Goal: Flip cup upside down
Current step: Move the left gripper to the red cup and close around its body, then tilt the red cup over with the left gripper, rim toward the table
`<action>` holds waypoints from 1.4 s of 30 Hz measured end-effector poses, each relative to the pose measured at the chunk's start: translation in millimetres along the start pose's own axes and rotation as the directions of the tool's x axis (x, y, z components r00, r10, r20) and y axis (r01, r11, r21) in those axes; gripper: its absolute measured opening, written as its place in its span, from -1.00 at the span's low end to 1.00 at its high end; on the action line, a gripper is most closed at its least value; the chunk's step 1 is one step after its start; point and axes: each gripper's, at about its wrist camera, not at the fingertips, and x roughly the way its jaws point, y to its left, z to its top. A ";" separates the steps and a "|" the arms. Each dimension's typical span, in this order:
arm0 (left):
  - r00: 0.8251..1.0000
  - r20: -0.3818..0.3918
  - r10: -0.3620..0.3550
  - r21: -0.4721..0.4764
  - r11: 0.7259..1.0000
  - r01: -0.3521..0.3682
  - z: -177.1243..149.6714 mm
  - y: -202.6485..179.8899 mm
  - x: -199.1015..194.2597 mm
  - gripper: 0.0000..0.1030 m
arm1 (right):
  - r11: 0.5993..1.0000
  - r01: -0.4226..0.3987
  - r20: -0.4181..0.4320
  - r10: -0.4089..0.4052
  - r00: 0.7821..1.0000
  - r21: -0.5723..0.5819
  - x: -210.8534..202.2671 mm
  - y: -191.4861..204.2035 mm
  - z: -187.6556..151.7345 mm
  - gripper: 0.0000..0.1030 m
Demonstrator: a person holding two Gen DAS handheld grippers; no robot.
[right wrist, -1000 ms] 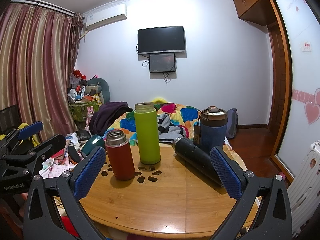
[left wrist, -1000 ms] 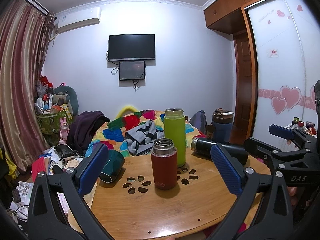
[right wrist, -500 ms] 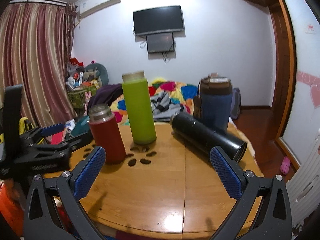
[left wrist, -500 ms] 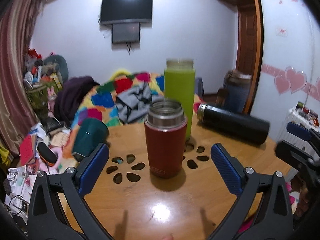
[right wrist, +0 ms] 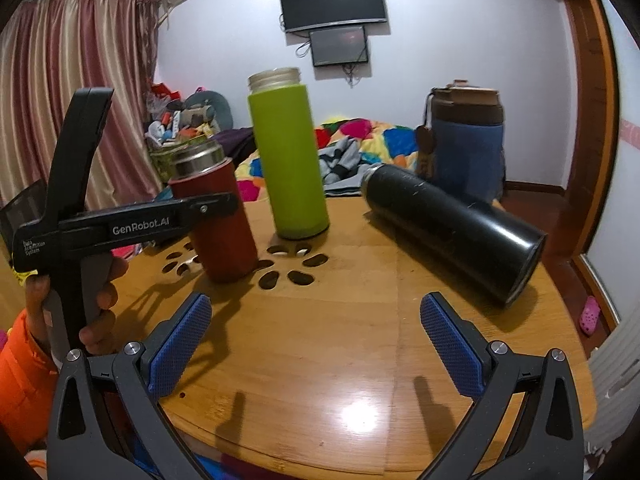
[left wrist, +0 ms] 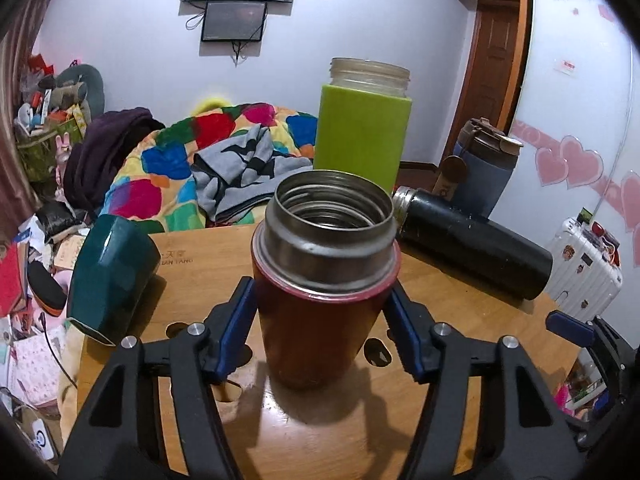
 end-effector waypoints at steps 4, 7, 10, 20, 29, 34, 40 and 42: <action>0.998 -0.020 -0.065 -0.022 0.998 0.065 -1.9 3.5 -7.5 0.21 | 0.998 -0.034 -0.003 0.034 0.999 -0.059 5.0 13.2 -6.1 1.00; 0.992 -0.033 -0.126 -0.035 0.992 0.125 -7.3 2.0 -17.8 0.21 | 0.993 -0.067 -0.011 0.067 0.998 -0.101 6.5 23.1 -9.0 1.00; 0.978 -0.054 -0.202 -0.057 0.978 0.199 -13.4 -0.4 -28.7 0.21 | 0.985 -0.099 -0.022 0.097 0.995 -0.141 8.8 33.3 -12.1 1.00; 0.912 -0.087 -0.400 -0.150 0.911 0.385 -34.9 1.1 -55.7 0.21 | 0.951 -0.184 -0.051 0.176 0.983 -0.248 19.9 65.6 -15.5 0.79; 0.931 -0.056 -0.361 -0.143 0.926 0.350 -34.1 8.7 -58.2 0.20 | 0.943 -0.207 -0.068 0.196 0.978 -0.260 36.5 72.1 -13.8 0.23; 0.938 -0.038 -0.346 -0.142 0.931 0.338 -31.7 11.1 -53.4 0.21 | 0.947 -0.215 -0.070 0.204 0.976 -0.241 37.5 68.2 -14.5 0.18; 0.951 -0.019 -0.307 -0.155 0.941 0.301 -28.9 17.3 -48.4 0.27 | 0.946 -0.225 -0.067 0.215 0.974 -0.234 39.5 69.0 -14.7 0.15; 0.952 -0.018 -0.306 -0.164 0.940 0.299 -29.1 19.6 -46.4 0.29 | 0.946 -0.226 -0.062 0.218 0.974 -0.231 39.7 69.2 -15.1 0.15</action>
